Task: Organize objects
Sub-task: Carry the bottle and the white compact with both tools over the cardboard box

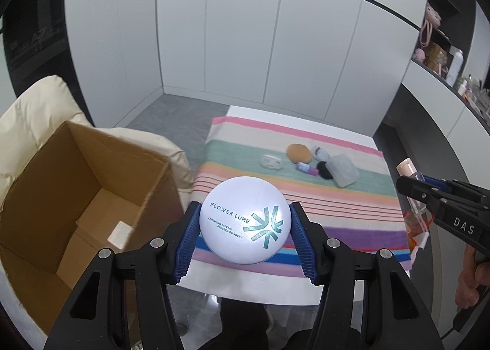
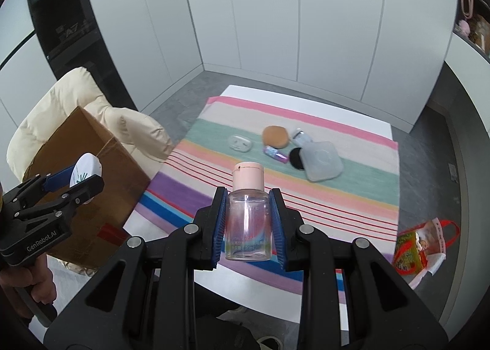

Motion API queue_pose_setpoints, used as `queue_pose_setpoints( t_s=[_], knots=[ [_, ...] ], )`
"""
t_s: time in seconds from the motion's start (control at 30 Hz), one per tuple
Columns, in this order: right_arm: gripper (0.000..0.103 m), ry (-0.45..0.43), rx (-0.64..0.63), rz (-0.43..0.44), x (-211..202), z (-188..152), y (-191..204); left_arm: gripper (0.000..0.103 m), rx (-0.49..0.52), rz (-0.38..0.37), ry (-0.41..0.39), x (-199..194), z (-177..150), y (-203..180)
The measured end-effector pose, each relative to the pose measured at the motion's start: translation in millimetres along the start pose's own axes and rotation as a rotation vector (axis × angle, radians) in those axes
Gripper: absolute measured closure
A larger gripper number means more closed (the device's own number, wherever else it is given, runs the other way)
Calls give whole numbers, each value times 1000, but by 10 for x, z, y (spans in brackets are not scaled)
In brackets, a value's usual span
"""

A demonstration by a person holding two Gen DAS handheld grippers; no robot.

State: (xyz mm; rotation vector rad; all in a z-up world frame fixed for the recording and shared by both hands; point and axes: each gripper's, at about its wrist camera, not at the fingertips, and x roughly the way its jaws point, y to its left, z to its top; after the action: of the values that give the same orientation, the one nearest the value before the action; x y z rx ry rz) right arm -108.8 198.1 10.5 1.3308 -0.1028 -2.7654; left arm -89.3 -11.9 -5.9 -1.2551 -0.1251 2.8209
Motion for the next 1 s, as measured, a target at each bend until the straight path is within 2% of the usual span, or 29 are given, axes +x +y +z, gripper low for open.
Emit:
queue_pose_setpoints(
  t_s=[1.0],
  knots=[
    [75, 1, -220, 159, 374, 224, 1631, 45, -179, 192, -29, -399, -342, 1424]
  ],
)
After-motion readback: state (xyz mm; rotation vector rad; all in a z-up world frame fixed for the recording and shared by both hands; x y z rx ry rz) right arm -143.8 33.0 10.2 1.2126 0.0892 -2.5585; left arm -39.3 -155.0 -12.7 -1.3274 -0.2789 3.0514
